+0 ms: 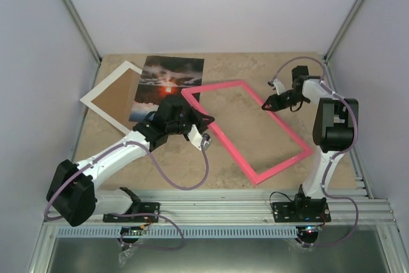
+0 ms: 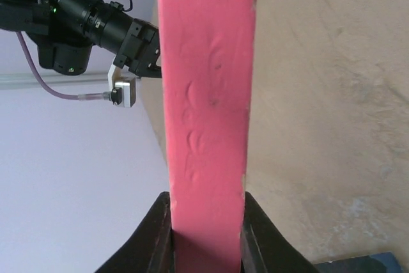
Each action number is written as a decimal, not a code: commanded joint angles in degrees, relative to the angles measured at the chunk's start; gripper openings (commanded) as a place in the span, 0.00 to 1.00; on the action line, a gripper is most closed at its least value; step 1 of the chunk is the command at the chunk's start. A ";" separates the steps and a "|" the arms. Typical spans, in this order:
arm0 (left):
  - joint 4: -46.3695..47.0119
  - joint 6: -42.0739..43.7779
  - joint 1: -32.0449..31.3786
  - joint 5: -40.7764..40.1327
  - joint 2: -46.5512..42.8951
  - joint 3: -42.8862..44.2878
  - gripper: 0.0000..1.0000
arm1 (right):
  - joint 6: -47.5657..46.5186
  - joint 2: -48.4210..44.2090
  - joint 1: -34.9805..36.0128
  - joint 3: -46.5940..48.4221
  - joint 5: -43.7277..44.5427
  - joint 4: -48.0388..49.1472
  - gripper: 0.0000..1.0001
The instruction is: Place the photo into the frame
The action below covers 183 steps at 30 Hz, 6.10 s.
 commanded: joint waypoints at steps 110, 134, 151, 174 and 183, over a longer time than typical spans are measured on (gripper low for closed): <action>-14.39 -108.96 28.25 4.73 28.57 36.25 0.99 | 15.90 0.90 -14.92 2.00 23.81 -0.58 0.01; -9.74 -115.39 36.04 7.06 23.97 23.59 0.99 | 13.13 5.96 -11.69 5.34 23.50 -0.61 0.18; -19.74 -110.38 54.17 15.57 22.68 20.27 0.99 | 5.77 -4.83 -9.29 6.65 12.72 4.89 0.91; -26.40 -99.22 72.34 15.65 21.97 7.34 0.92 | 6.93 4.79 38.48 9.13 5.13 22.46 0.69; -24.40 -100.19 72.42 19.15 25.92 7.97 0.87 | 10.23 12.63 42.62 13.60 15.52 28.96 0.60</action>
